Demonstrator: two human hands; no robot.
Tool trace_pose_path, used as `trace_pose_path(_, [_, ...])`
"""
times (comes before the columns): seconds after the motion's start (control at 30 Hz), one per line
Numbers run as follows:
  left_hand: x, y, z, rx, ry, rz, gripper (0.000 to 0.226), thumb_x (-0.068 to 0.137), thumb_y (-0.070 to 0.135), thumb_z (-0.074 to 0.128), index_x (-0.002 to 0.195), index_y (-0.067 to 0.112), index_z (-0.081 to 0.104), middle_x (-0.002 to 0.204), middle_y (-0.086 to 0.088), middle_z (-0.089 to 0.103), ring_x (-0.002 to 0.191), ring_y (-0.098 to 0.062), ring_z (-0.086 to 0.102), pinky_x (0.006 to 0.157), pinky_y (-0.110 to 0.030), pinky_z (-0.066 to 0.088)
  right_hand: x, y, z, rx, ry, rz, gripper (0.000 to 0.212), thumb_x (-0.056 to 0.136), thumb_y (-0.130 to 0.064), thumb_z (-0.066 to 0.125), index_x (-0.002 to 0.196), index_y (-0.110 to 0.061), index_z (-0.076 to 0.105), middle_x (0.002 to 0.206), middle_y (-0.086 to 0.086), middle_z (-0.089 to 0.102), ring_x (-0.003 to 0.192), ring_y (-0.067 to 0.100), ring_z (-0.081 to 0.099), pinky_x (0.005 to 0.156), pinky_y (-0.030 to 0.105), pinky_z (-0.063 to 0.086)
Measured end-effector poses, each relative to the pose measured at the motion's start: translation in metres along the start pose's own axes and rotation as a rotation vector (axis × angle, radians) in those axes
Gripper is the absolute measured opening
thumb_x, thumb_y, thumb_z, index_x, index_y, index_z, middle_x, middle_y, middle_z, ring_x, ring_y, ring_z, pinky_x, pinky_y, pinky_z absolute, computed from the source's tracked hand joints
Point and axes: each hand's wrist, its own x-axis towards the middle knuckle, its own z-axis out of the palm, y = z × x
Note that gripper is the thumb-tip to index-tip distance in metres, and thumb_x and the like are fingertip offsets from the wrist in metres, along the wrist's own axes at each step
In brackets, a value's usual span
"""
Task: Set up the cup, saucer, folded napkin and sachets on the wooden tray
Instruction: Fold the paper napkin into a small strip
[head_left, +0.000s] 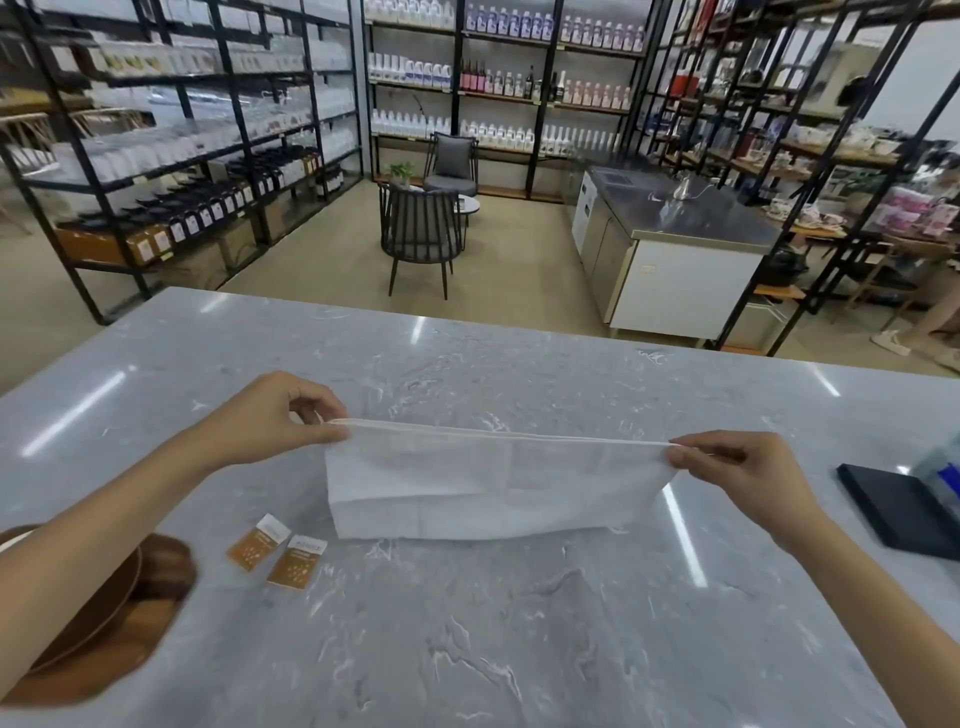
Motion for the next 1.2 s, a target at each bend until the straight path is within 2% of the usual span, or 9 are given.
trace_pose_path(0.13, [-0.004,-0.004,0.0,-0.004,-0.099,0.036,0.011,0.085,0.029,0.079,0.086,0.039,0.08,0.085,0.015,0.077,0.081,-0.006,0.07,0.067,-0.018,0.058,-0.001,0.005,0.001,0.053,-0.018,0.013,0.014,0.081,-0.02,0.084,0.095,-0.019,0.085,0.085,-0.002,0.083,0.081,0.011,0.078,0.07,0.012,0.059])
trace_pose_path(0.33, [-0.01,-0.01,0.003,-0.039,-0.167,0.043,0.024,0.089,0.017,0.076,0.1,0.037,0.081,0.094,0.022,0.078,0.089,0.001,0.073,0.079,-0.013,0.057,-0.004,0.006,0.005,0.047,-0.027,0.025,0.017,0.081,-0.024,0.081,0.097,-0.019,0.083,0.083,-0.001,0.082,0.081,0.012,0.079,0.066,0.015,0.06])
trace_pose_path(0.43, [-0.013,-0.016,0.002,-0.084,-0.157,0.028,0.023,0.086,0.019,0.079,0.097,0.039,0.082,0.092,0.019,0.079,0.087,-0.001,0.074,0.076,-0.012,0.056,-0.007,0.004,0.008,0.042,-0.035,0.029,0.015,0.082,-0.023,0.08,0.096,-0.018,0.083,0.082,0.001,0.082,0.08,0.015,0.08,0.065,0.016,0.061])
trace_pose_path(0.6, [-0.018,-0.024,-0.001,-0.132,-0.076,0.017,0.015,0.073,0.035,0.089,0.085,0.041,0.082,0.085,0.015,0.08,0.081,-0.003,0.074,0.07,-0.011,0.056,-0.013,-0.001,0.013,0.031,-0.036,0.045,0.022,0.078,-0.028,0.079,0.096,-0.016,0.083,0.081,0.002,0.082,0.078,0.014,0.08,0.065,0.016,0.061])
trace_pose_path(0.7, [-0.02,-0.031,-0.005,-0.132,-0.023,0.001,0.013,0.073,0.039,0.087,0.085,0.042,0.082,0.085,0.017,0.08,0.081,-0.003,0.074,0.069,-0.015,0.058,-0.015,-0.002,0.018,-0.016,-0.066,0.057,0.012,0.084,-0.02,0.08,0.095,-0.018,0.083,0.081,0.0,0.082,0.078,0.013,0.08,0.066,0.018,0.062])
trace_pose_path(0.8, [-0.023,-0.037,-0.008,-0.114,0.001,-0.003,0.014,0.077,0.035,0.084,0.088,0.042,0.082,0.087,0.02,0.079,0.082,0.0,0.074,0.072,-0.015,0.059,-0.017,-0.006,0.023,-0.082,-0.075,0.06,0.011,0.086,-0.017,0.08,0.095,-0.021,0.084,0.08,-0.001,0.082,0.078,0.011,0.078,0.067,0.02,0.062])
trace_pose_path(0.93, [-0.028,-0.043,-0.012,-0.08,0.008,0.018,0.019,0.08,0.027,0.083,0.09,0.043,0.081,0.088,0.022,0.079,0.082,0.001,0.073,0.074,-0.015,0.06,-0.021,-0.012,0.027,-0.19,-0.057,-0.02,0.011,0.084,-0.023,0.079,0.095,-0.024,0.084,0.083,-0.012,0.08,0.074,0.007,0.073,0.063,0.016,0.059])
trace_pose_path(1.07, [-0.032,-0.043,-0.015,-0.082,-0.023,0.044,0.023,0.081,0.023,0.082,0.093,0.042,0.08,0.09,0.023,0.078,0.083,0.002,0.073,0.075,-0.017,0.06,-0.024,-0.013,0.026,-0.261,-0.057,-0.034,0.011,0.086,-0.021,0.079,0.092,-0.029,0.083,0.077,-0.011,0.079,0.069,0.014,0.071,0.067,0.025,0.059])
trace_pose_path(1.2, [-0.034,-0.041,-0.02,-0.104,0.007,0.033,0.018,0.08,0.029,0.081,0.095,0.038,0.081,0.091,0.022,0.079,0.086,0.001,0.074,0.079,-0.019,0.06,-0.03,-0.02,0.022,-0.231,-0.08,-0.046,0.013,0.083,-0.024,0.08,0.083,-0.036,0.081,0.077,-0.012,0.079,0.067,0.008,0.071,0.06,0.012,0.056])
